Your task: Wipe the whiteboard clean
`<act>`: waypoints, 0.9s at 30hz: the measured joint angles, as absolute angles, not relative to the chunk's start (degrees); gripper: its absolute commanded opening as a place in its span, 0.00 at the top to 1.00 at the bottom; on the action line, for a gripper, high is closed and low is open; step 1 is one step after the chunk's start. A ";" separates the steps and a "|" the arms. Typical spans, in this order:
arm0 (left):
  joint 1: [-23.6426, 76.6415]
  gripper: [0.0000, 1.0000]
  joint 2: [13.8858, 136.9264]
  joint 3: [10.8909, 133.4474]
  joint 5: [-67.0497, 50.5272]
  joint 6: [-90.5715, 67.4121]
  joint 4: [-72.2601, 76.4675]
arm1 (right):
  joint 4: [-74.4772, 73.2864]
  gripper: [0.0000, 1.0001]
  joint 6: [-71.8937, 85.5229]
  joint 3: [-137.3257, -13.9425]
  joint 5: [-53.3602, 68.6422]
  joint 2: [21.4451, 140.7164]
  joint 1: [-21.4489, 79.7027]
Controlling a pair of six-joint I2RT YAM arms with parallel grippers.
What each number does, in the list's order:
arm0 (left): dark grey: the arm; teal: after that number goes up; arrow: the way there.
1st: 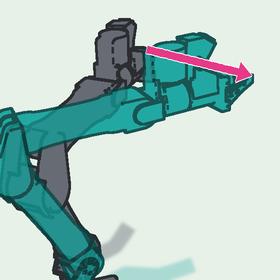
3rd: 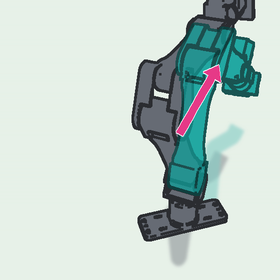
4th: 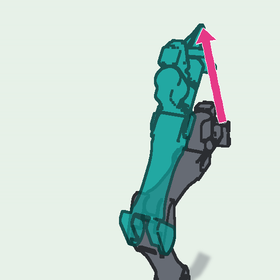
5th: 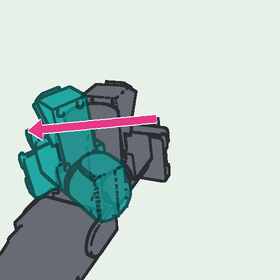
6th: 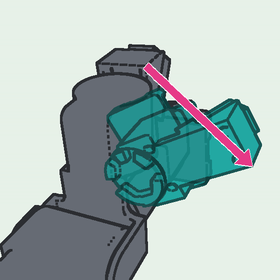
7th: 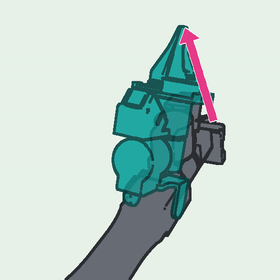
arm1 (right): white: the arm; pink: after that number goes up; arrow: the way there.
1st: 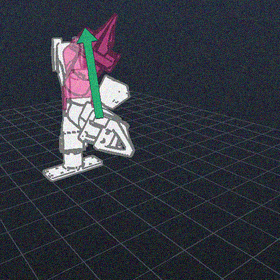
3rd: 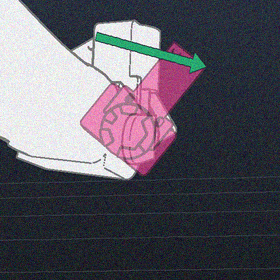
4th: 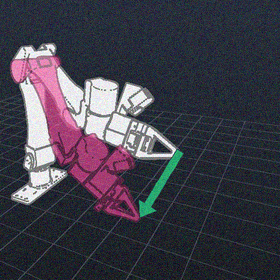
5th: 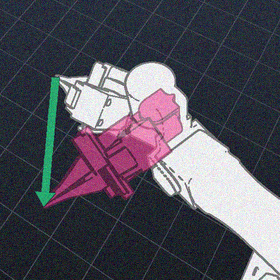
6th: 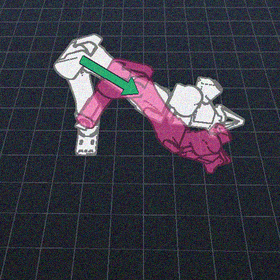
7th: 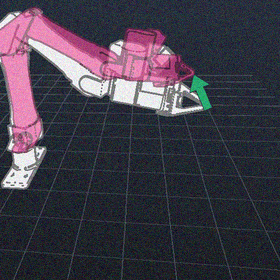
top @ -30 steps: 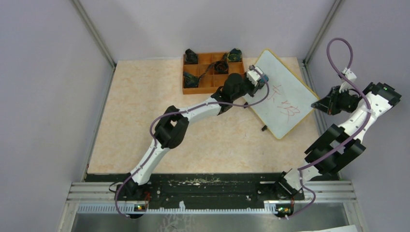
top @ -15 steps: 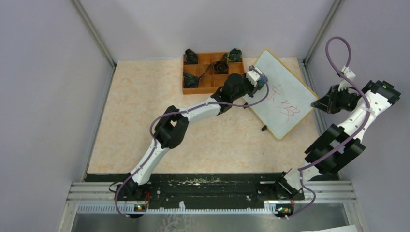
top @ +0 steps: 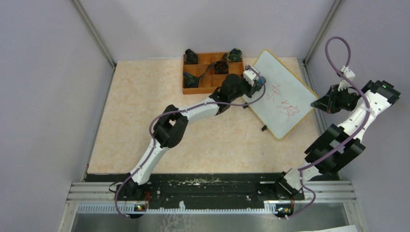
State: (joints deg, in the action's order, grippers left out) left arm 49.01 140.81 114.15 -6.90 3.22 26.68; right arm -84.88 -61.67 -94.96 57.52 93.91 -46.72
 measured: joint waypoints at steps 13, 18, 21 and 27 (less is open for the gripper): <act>42.22 0.98 140.81 113.21 -5.39 2.57 23.90 | -84.88 1.00 -61.91 -94.91 58.04 93.91 -46.33; 43.79 0.98 140.79 112.77 -5.56 2.39 24.01 | -84.88 1.00 -61.89 -94.91 58.08 93.91 -46.28; 45.98 0.98 140.66 112.09 -5.52 2.57 24.27 | -84.73 1.00 -61.89 -94.89 57.76 93.91 -46.28; 48.84 0.97 139.50 110.80 -5.63 2.61 24.95 | -84.36 1.00 -61.67 -94.89 57.32 93.91 -46.30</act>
State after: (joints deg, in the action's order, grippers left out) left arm 48.84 139.50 110.80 -5.63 2.61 24.95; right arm -84.36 -61.67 -94.89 57.32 93.91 -46.30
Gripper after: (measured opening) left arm 0.233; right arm 0.043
